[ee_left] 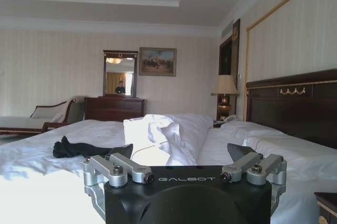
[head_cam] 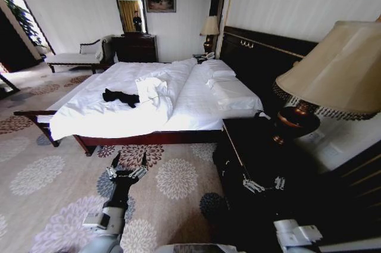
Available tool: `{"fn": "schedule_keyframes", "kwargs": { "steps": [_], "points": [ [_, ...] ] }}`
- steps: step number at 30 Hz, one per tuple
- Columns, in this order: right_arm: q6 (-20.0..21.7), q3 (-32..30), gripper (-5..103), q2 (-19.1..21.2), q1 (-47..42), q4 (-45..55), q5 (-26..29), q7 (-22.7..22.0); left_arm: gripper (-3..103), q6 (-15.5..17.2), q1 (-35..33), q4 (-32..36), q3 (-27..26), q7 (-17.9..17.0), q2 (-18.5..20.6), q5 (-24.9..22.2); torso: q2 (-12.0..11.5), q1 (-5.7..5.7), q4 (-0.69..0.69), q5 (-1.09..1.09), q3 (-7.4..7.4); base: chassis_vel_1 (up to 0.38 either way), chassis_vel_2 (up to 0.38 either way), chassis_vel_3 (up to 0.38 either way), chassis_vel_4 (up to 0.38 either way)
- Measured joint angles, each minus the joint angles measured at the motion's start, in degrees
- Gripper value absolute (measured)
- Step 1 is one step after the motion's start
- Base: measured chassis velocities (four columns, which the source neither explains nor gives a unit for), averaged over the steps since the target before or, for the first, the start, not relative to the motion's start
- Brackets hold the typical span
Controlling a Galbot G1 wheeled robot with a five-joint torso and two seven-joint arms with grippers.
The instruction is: Fold the clothes on the bed.
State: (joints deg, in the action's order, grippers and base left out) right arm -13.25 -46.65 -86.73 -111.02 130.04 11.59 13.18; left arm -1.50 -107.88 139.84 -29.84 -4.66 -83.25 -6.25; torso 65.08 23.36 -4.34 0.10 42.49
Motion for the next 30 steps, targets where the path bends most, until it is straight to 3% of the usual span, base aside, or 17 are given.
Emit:
{"fn": "schedule_keyframes", "kwargs": {
  "steps": [12, 23, 30],
  "points": [
    [0.28, 0.75, 100, 0.69, 0.10, 0.05, 0.93, -2.05, 100, 4.38, -1.45, 1.75, 3.05, -3.89, -0.01, 0.51, 0.00, 0.00, -0.01, 0.00, 0.00, 0.000, 0.000, 0.000, 0.000],
    [2.07, -1.66, 100, 6.68, 5.66, -3.73, 11.05, -4.94, 100, 4.85, -2.48, 2.48, 3.06, -4.37, 0.08, 1.79, 0.00, 0.00, 0.00, 0.00, 0.00, 0.000, 0.000, 0.000, 0.000],
    [2.21, -0.74, 100, 6.33, 5.70, -3.97, 10.14, -2.52, 100, 4.56, -3.21, 3.22, 3.08, -4.32, -0.41, 2.22, 0.00, 0.00, 0.00, 0.00, 0.00, 0.000, 0.000, 0.000, 0.000]
  ]
}}
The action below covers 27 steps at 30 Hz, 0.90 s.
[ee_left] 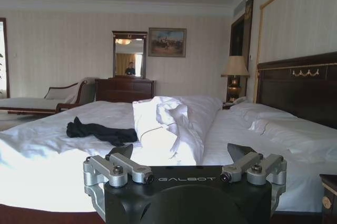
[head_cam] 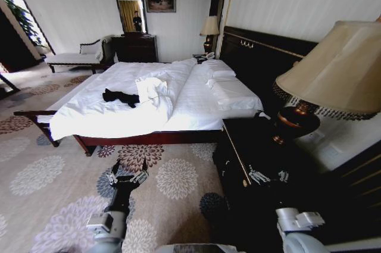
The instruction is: Fold the clothes on the bed.
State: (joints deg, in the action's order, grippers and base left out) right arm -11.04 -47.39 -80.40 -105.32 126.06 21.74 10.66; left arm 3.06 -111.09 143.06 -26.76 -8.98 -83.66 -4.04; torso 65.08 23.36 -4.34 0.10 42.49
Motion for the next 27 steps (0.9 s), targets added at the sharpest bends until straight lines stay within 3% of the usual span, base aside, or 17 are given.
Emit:
{"fn": "schedule_keyframes", "kwargs": {
  "steps": [7, 20, 27],
  "points": [
    [-0.25, -0.55, 100, 0.07, -0.28, 1.59, -1.47, 0.92, 100, -1.45, -0.10, 0.21, -1.01, 1.46, -0.36, -2.39, 0.00, 0.00, 0.00, 0.01, 0.00, 0.000, 0.000, 0.000, 0.000],
    [-1.76, -1.64, 100, -0.29, -0.72, 2.77, -3.75, 1.16, 100, -3.54, -0.91, 0.22, -1.29, 1.90, -0.95, -1.97, 0.00, 0.00, 0.00, 0.01, 0.00, 0.000, 0.000, 0.000, 0.000],
    [-2.30, -1.98, 100, -0.77, -1.32, 3.60, -4.15, 1.06, 100, -5.18, -1.08, 0.22, -1.69, 4.28, -0.95, -2.67, 0.00, 0.00, 0.00, 0.00, 0.00, -0.029, 0.031, 0.031, -0.029]
  ]
}}
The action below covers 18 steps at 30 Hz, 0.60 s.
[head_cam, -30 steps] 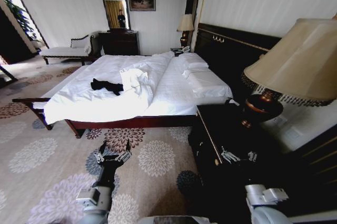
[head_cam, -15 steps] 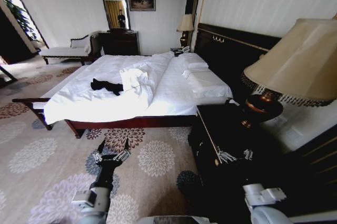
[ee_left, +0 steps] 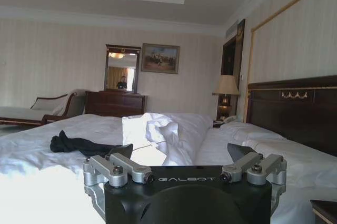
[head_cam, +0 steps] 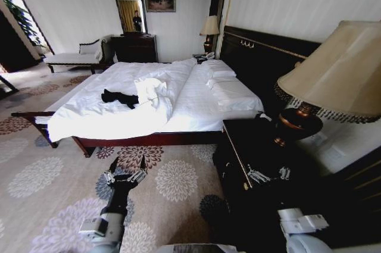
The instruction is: Fold the clothes on the bed.
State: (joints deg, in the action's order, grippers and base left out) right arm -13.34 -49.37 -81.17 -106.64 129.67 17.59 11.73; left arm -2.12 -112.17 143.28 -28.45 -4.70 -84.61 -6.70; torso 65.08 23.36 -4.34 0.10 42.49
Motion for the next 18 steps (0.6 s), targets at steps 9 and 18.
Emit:
{"fn": "schedule_keyframes", "kwargs": {
  "steps": [9, 18],
  "points": [
    [-0.34, -0.21, 100, -0.44, -0.40, 0.27, -0.08, 0.04, 100, -0.34, 0.49, -0.01, -2.60, 1.83, 0.37, -1.63, 0.00, 0.00, 0.00, 0.00, 0.00, -0.064, 0.058, 0.060, -0.060],
    [-0.48, -0.35, 100, -0.81, -0.72, 0.36, -0.25, 0.08, 100, 0.23, 1.36, -0.01, -6.50, 1.98, 0.81, -3.77, 0.00, 0.00, 0.00, 0.00, 0.00, -0.092, 0.087, 0.078, -0.086]
  ]
}}
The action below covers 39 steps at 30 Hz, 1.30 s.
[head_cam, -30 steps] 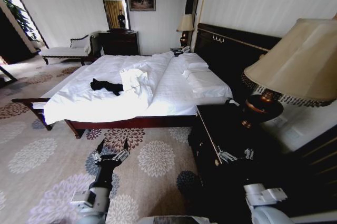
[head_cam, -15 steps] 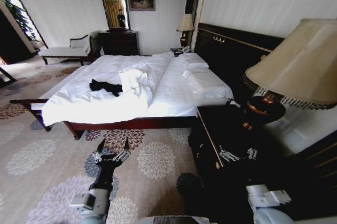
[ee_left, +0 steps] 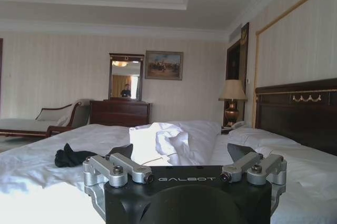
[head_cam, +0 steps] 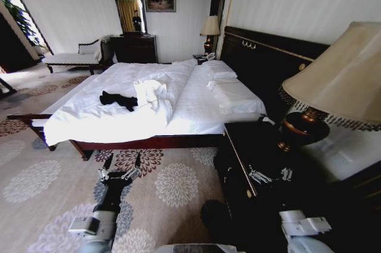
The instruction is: Fold the clothes on the bed.
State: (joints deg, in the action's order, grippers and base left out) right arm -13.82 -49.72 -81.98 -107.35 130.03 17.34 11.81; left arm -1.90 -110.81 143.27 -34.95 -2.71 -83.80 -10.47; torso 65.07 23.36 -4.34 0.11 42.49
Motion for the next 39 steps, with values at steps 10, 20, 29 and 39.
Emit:
{"fn": "schedule_keyframes", "kwargs": {
  "steps": [10, 20, 29, 39],
  "points": [
    [0.69, 0.56, 100, -0.33, -0.22, 0.09, 0.44, -0.11, 100, -2.71, -1.56, -0.03, 0.61, -0.32, 0.16, -1.33, 0.00, 0.00, 0.00, 0.00, 0.00, -0.071, 0.071, 0.072, -0.081],
    [0.61, 0.37, 100, -1.00, -0.35, -0.02, 0.23, 0.04, 100, -2.65, -1.26, -0.03, 2.01, -0.24, 1.09, -1.89, 0.00, 0.00, 0.00, 0.00, 0.00, -0.074, 0.068, 0.069, -0.076],
    [0.55, -0.05, 100, -0.67, 0.19, -1.16, 1.39, 0.65, 100, -2.39, -1.10, -0.03, 0.86, -0.22, 1.62, -2.23, 0.00, 0.00, 0.00, 0.00, 0.00, -0.093, 0.088, 0.086, -0.093],
    [0.00, -0.05, 100, -1.00, -0.32, -1.68, 1.38, 0.95, 100, -3.49, -0.96, -0.03, 1.01, -0.65, 1.54, -4.12, 0.01, -0.01, 0.00, 0.00, -0.01, -0.094, 0.103, 0.106, -0.098]
  ]
}}
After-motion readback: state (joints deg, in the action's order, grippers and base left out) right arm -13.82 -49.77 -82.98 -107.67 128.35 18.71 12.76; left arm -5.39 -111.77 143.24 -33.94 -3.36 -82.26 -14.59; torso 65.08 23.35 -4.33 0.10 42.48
